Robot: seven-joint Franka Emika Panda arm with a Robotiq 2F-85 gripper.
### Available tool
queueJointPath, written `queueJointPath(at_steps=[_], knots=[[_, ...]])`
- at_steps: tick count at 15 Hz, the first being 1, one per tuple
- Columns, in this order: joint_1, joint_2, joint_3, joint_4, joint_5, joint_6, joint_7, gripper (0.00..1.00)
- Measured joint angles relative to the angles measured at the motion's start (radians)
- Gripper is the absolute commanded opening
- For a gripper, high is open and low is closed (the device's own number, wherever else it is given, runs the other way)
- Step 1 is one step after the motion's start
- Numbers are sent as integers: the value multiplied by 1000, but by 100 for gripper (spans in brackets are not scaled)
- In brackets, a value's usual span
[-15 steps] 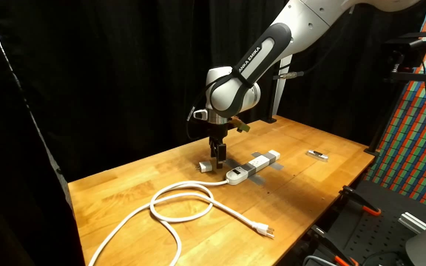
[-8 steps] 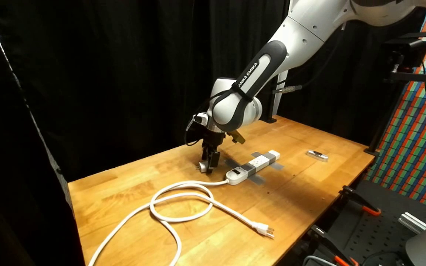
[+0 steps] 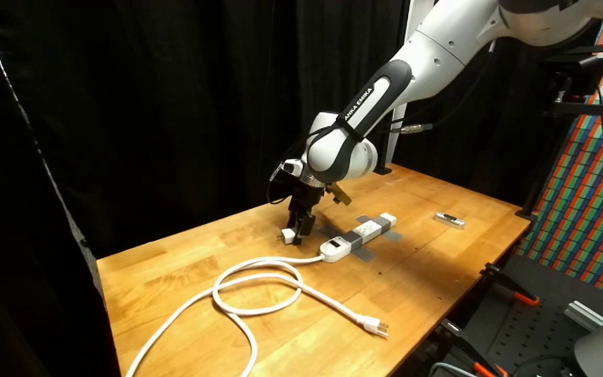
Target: Plug the charger head into the extension cable
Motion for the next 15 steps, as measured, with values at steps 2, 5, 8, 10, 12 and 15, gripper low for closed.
queueJointPath(at_steps=[2, 5, 8, 10, 12, 15], knots=[[-33, 0, 25, -1, 18, -7, -35, 34], [-72, 2, 56, -2, 59, -31, -91, 23], [-103, 4, 79, -1, 111, -68, -145, 23], [-113, 4, 85, 3, 148, -94, -173, 23], [-116, 4, 85, 6, 181, -105, -189, 23], [-113, -3, 74, 7, 196, -107, -189, 23]])
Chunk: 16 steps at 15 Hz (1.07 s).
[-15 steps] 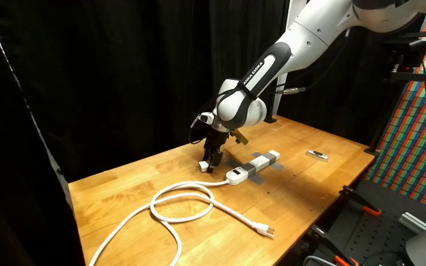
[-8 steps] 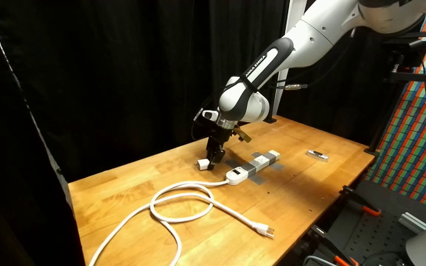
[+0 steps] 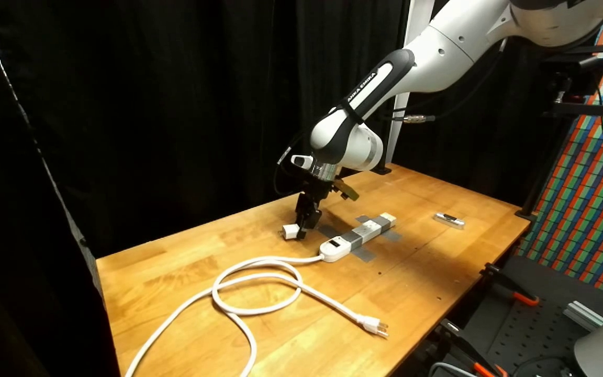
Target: Plug the charger head into the extension cable
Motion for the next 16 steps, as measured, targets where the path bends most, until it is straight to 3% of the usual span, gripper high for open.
queueJointPath(at_steps=[4, 8, 12, 16], knots=[[70, -54, -91, -4, -15, 31, 47, 23], [263, -157, -294, -17, -140, 21, 252, 23], [456, -234, -472, -19, -340, -124, 546, 23], [545, -276, -527, -9, -518, -343, 805, 23]])
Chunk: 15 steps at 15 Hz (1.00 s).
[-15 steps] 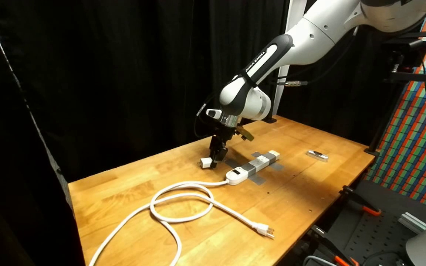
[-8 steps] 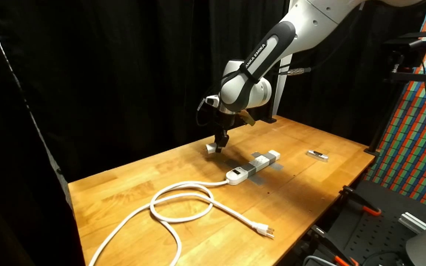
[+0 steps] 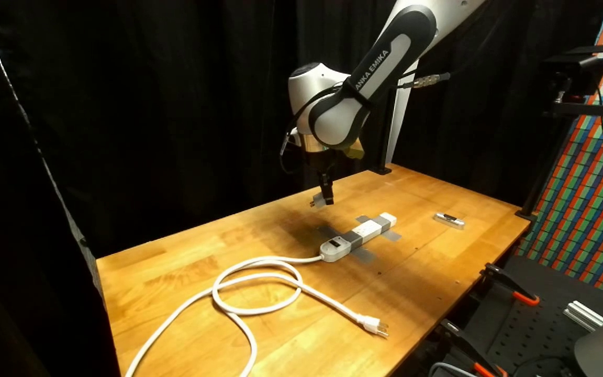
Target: Plug the charger head into the extension cable
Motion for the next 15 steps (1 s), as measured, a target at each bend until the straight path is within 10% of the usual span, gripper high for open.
queueJointPath(at_steps=[8, 15], knots=[[73, -13, 13, 13, -205, -457, 296, 23], [62, -8, 116, -42, -260, -566, 241, 23]])
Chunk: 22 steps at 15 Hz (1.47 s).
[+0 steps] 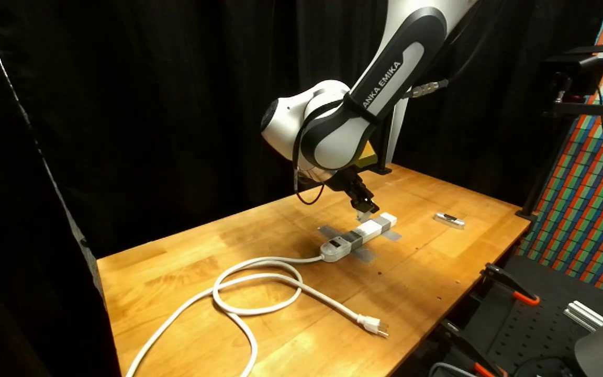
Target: Plug the charger head into the extension cable
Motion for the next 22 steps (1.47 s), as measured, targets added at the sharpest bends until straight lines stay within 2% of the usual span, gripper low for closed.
queueJointPath(at_steps=[4, 5, 10, 11, 13, 22], knots=[[-17, 0, 54, -31, 3, -30, -137, 23], [-19, 0, 58, -31, 3, -46, -162, 48], [-27, -2, 66, -20, 3, -78, -215, 48], [-27, -2, 66, -20, 3, -78, -217, 23], [-26, -1, 67, -20, -13, -78, -213, 23], [72, 65, 106, -13, -366, -159, -172, 23]])
